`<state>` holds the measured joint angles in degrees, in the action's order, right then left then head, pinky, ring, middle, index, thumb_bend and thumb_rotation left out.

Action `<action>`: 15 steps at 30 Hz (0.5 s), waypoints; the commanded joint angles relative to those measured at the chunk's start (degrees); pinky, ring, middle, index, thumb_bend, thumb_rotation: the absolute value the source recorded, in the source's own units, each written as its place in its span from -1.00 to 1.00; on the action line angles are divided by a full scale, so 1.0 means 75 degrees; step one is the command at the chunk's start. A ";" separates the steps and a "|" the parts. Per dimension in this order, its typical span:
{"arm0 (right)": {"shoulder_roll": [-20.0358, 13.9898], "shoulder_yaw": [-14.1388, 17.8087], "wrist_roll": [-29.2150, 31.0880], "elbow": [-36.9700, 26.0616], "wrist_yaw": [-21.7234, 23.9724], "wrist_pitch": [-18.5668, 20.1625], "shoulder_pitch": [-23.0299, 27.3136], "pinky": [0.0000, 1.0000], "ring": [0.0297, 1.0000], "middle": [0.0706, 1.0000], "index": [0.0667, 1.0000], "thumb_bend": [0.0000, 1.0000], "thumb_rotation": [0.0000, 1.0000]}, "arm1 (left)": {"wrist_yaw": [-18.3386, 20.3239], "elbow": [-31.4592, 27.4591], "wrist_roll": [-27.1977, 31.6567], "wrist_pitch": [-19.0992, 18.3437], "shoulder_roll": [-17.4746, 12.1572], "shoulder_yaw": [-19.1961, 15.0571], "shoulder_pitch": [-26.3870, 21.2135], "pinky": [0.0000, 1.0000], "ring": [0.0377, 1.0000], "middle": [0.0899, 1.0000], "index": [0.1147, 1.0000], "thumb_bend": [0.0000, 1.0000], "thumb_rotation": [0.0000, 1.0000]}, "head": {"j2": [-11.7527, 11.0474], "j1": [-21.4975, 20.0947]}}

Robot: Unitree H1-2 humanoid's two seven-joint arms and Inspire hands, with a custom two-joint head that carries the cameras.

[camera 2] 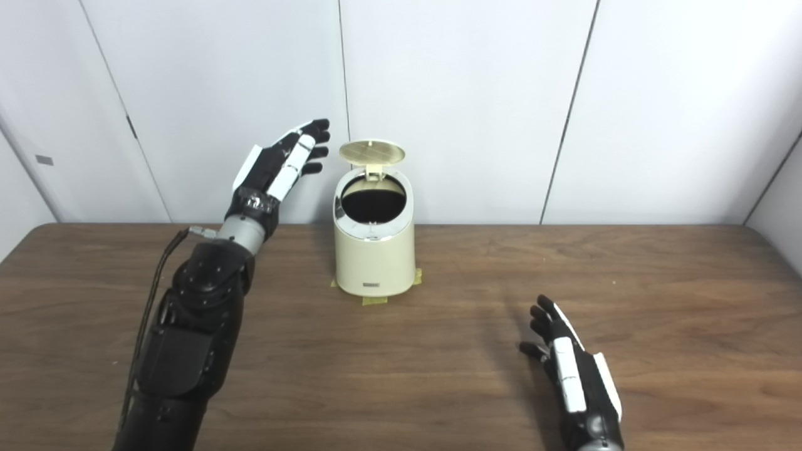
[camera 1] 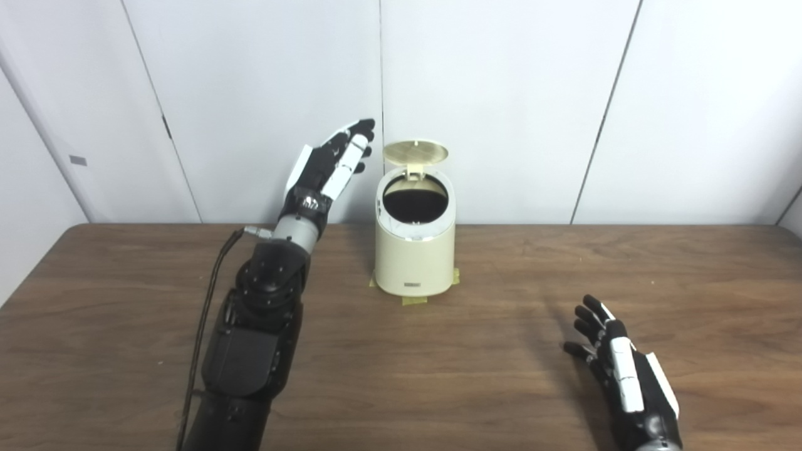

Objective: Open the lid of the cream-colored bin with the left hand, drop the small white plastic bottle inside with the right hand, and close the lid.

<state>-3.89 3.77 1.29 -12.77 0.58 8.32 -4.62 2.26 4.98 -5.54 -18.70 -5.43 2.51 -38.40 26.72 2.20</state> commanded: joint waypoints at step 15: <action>-0.0070 -0.0074 0.0160 0.0010 0.0175 -0.0528 0.0150 0.47 0.71 0.72 0.80 0.16 1.00 | -0.0050 0.0735 -0.1010 0.0911 -0.0334 0.0593 -0.1039 0.69 0.75 0.72 0.72 -0.01 0.72 | -0.0122 -0.0016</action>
<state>-3.92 3.27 1.72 -11.90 1.22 7.04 -4.63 2.35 11.31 -11.50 -14.19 -7.05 6.60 -41.58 25.75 2.02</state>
